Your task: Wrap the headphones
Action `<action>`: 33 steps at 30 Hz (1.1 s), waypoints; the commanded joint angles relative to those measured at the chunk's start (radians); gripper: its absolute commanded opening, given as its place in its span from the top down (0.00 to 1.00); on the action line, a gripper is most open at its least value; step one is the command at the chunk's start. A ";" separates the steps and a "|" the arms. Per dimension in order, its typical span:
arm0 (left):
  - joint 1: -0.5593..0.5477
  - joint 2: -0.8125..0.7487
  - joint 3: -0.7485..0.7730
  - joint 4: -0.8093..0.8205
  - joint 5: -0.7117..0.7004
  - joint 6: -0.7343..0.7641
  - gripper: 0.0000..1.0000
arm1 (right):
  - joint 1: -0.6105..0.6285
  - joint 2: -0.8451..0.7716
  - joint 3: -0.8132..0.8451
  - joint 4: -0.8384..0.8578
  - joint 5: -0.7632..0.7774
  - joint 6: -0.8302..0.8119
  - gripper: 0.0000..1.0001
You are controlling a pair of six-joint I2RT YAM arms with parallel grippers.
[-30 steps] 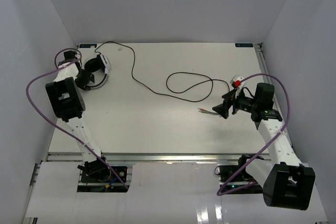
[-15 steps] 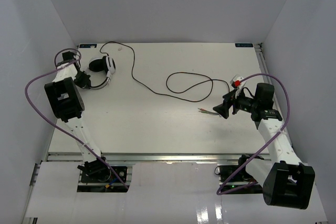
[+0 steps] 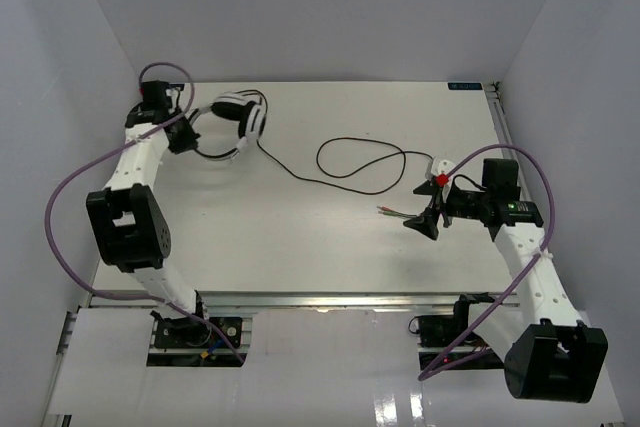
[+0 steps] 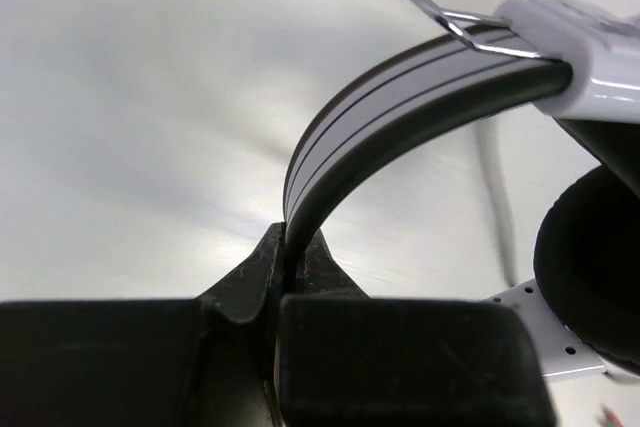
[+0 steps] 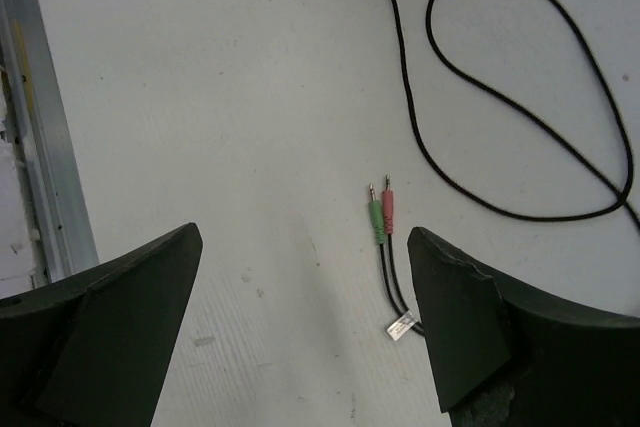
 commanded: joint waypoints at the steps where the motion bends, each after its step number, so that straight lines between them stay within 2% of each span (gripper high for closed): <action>1: -0.224 -0.161 0.054 0.069 0.085 0.081 1.00 | 0.054 -0.070 0.105 0.020 0.010 -0.112 0.10; 6: -0.327 -0.219 0.135 0.021 0.122 0.066 1.00 | 0.082 -0.112 0.130 0.386 0.081 0.243 0.10; 8: -0.352 -0.243 0.156 0.008 0.144 0.070 1.00 | 0.082 -0.079 0.182 0.455 0.063 0.323 0.10; 9: -0.357 -0.252 0.161 0.004 0.154 0.069 1.00 | 0.081 -0.065 0.205 0.453 0.038 0.326 0.10; 12: -0.368 -0.300 0.180 -0.015 0.212 0.062 1.00 | 0.080 -0.003 0.243 0.389 -0.203 0.281 0.10; 15: -0.395 -0.351 0.168 -0.017 0.256 0.038 1.00 | 0.083 0.042 0.179 0.581 -0.307 0.413 0.10; 17: -0.416 -0.377 0.156 -0.019 0.282 0.023 1.00 | 0.083 0.063 0.123 0.685 -0.295 0.435 0.10; 21: -0.442 -0.427 0.123 -0.022 0.321 -0.009 1.00 | 0.114 0.156 0.183 0.745 -0.243 0.498 0.10; 26: -0.458 -0.470 0.089 -0.022 0.367 -0.045 1.00 | 0.238 0.249 0.307 0.752 -0.035 0.528 0.10; 29: -0.460 -0.493 0.092 -0.025 0.382 -0.049 1.00 | 0.261 0.280 0.294 0.853 0.100 0.611 0.10; 33: -0.460 -0.510 0.097 -0.030 0.412 -0.058 1.00 | 0.265 0.315 0.262 0.973 0.087 0.679 0.10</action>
